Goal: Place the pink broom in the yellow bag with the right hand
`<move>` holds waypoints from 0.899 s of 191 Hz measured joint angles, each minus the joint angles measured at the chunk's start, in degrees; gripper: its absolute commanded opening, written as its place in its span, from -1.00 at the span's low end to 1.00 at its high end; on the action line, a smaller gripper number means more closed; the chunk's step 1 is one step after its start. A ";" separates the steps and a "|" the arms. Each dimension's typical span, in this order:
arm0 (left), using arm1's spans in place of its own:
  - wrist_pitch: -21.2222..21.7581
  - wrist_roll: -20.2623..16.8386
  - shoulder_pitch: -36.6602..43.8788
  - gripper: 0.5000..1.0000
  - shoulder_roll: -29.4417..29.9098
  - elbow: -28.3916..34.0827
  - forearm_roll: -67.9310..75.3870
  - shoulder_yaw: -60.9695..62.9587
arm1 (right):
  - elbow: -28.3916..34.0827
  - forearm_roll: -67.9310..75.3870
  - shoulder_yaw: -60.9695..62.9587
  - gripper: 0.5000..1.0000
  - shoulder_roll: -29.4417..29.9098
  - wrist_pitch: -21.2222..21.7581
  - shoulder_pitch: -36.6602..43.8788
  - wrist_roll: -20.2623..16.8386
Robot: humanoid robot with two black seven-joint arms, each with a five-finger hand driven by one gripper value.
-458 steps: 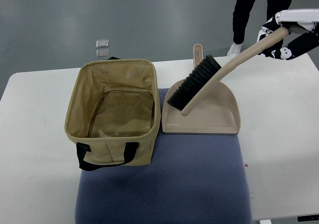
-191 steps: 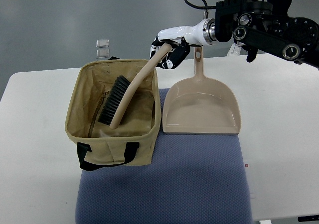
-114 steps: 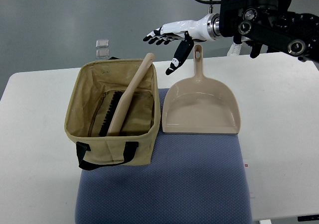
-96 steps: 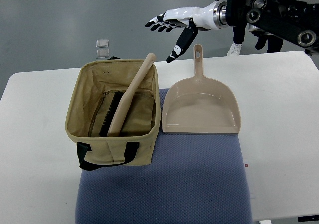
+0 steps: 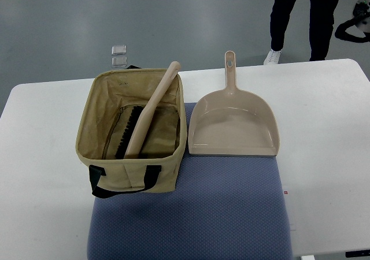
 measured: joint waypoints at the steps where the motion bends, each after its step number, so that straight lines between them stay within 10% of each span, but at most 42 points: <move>1: 0.00 0.00 0.00 1.00 0.00 0.00 0.00 0.00 | -0.01 0.37 0.32 0.72 0.13 -0.19 -0.28 0.19; 70: 0.02 0.00 -0.01 1.00 0.00 -0.03 0.05 0.17 | -3.65 9.05 14.36 0.72 13.30 -3.92 -14.93 11.99; 172: 0.05 0.00 -0.01 1.00 0.00 0.06 0.00 0.08 | -4.07 9.14 21.01 0.72 22.36 0.29 -26.65 12.93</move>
